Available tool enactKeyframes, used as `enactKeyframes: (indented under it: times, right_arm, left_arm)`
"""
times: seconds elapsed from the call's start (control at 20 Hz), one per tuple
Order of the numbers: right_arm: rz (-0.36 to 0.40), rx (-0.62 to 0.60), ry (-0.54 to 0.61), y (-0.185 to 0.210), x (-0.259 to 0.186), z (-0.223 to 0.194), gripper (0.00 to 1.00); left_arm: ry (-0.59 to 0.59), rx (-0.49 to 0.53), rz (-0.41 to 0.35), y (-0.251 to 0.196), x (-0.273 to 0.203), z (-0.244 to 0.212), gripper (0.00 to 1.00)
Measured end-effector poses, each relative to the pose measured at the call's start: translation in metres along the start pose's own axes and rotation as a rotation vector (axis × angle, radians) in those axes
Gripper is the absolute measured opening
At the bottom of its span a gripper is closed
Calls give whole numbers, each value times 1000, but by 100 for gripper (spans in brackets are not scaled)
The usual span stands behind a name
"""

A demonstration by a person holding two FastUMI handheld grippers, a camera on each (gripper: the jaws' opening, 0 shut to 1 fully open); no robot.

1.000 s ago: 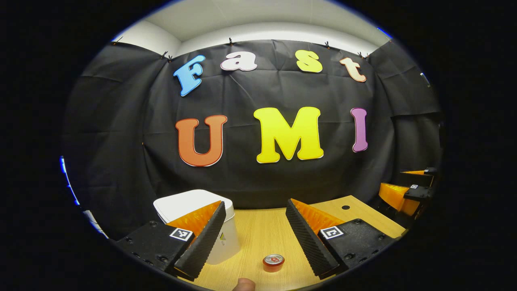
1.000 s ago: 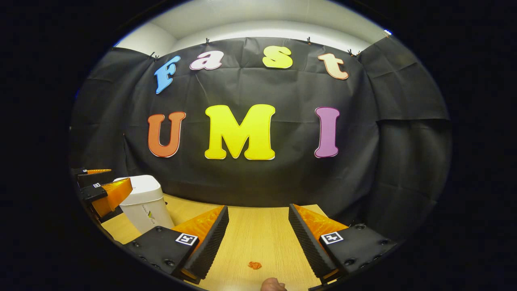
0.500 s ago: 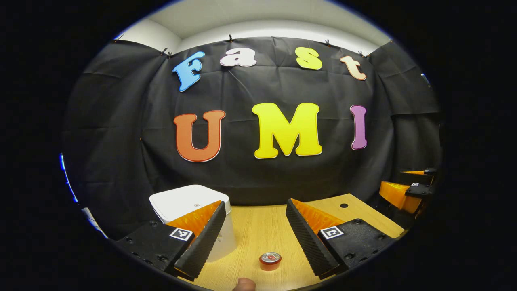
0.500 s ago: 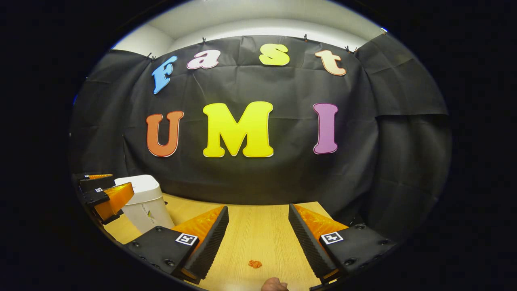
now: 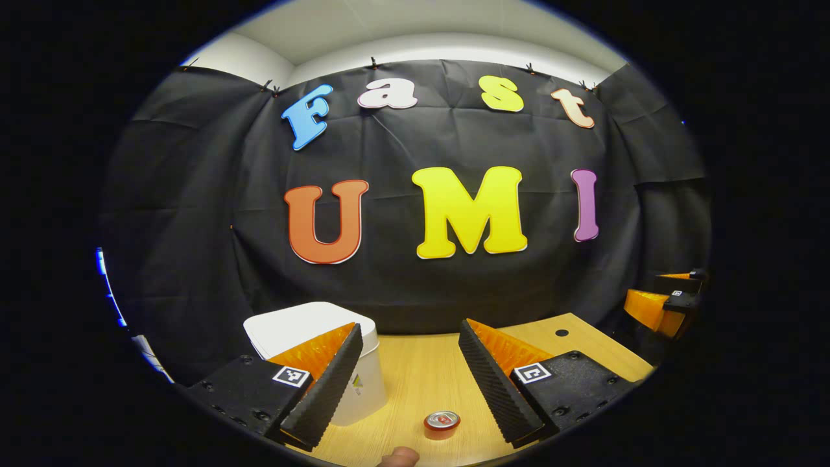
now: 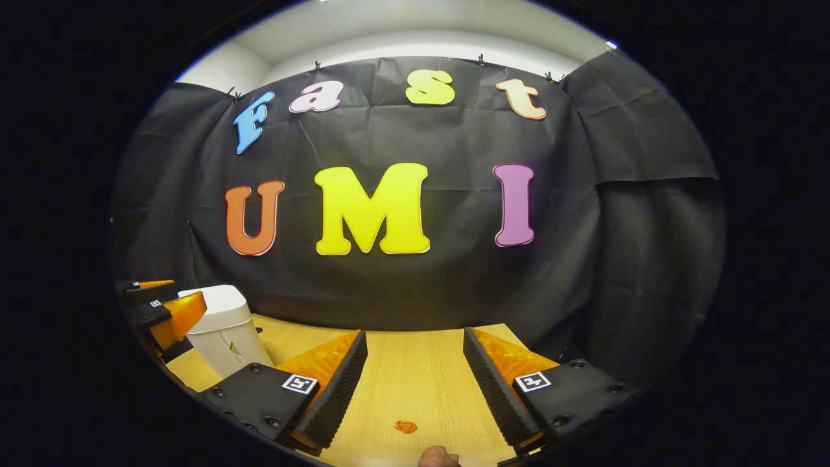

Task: Press the lid of the desktop garbage bin to open it, pick up the crumpled paper on the desktop and throw it into the bin, then pick up the pop can on the desktop and drop it into the bin, and finally close the garbage bin lid.

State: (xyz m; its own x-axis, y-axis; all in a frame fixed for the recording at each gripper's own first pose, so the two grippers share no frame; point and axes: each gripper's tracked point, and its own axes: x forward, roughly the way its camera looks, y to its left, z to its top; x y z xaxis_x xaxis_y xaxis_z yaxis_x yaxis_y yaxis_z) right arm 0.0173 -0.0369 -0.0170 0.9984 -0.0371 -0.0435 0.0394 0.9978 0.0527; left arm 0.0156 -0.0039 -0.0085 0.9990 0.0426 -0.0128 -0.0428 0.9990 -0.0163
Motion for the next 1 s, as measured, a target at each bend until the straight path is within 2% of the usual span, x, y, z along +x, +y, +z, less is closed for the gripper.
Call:
enactKeyframes:
  times: [0.35, 0.45, 0.55, 0.65, 0.75, 0.8, 1.0]
  right_arm:
    - [-5, -34, 15, 5, 12, -3, 94]
    - [-6, -48, 21, 7, 15, -4, 94]
    - [-10, -55, 25, 7, 19, -5, 94]
    - [-16, -63, 29, 7, 23, -6, 93]
    - [-19, -71, 37, 9, 28, -9, 93]
    - [-22, -79, 43, 9, 30, -11, 94]
    - [-29, -100, 68, 13, 38, -18, 93]
  left_arm:
    - [15, -32, 84, 42, 39, -2, 95]
    - [0, -23, 105, 55, 50, 0, 92]
    - [14, -22, 105, 60, 64, -3, 84]
    - [24, -31, 129, 74, 77, -7, 83]
    - [25, -39, 158, 88, 90, -9, 76]
    - [23, -44, 163, 92, 96, -10, 67]
    - [73, -81, 221, 117, 116, -26, 44]
